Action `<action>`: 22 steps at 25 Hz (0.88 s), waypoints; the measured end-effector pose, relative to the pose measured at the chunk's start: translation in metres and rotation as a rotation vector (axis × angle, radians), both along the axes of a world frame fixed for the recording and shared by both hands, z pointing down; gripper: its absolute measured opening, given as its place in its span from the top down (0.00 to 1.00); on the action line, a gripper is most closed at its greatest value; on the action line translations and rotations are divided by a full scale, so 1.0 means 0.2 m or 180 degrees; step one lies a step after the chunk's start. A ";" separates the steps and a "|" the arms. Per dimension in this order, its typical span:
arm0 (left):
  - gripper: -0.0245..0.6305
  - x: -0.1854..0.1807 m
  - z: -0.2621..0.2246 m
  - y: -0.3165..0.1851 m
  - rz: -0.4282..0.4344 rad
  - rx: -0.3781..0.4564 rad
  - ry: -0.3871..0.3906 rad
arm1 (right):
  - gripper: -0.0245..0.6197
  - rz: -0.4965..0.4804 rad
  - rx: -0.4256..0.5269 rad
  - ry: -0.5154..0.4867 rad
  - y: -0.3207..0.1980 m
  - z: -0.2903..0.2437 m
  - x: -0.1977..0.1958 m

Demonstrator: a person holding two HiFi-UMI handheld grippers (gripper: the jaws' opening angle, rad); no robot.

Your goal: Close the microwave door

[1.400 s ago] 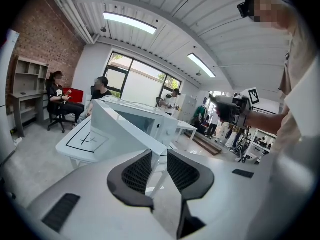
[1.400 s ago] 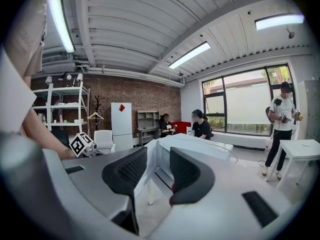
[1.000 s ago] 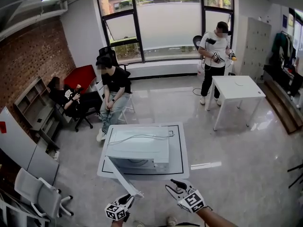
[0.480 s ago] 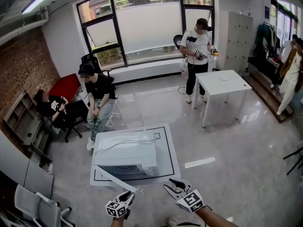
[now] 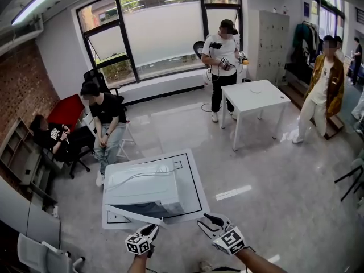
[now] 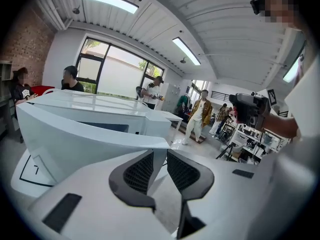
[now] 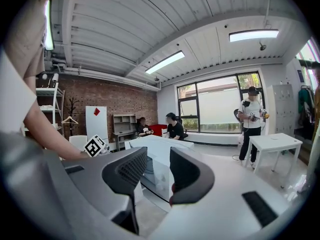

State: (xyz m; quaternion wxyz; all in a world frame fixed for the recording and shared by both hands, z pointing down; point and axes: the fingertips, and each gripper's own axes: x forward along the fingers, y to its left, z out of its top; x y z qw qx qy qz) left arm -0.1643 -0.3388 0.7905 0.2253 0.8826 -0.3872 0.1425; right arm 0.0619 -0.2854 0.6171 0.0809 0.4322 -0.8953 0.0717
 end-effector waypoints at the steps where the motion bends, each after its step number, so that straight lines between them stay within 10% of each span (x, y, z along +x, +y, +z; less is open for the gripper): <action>1: 0.83 0.00 0.01 -0.02 -0.0011 -0.0008 0.0004 | 0.73 0.0017 -0.0003 0.0002 0.00 0.00 0.01; 22: 0.85 0.05 0.03 -0.43 -0.0475 0.0087 0.0077 | 0.74 0.0087 -0.0079 0.0065 -0.15 0.03 0.06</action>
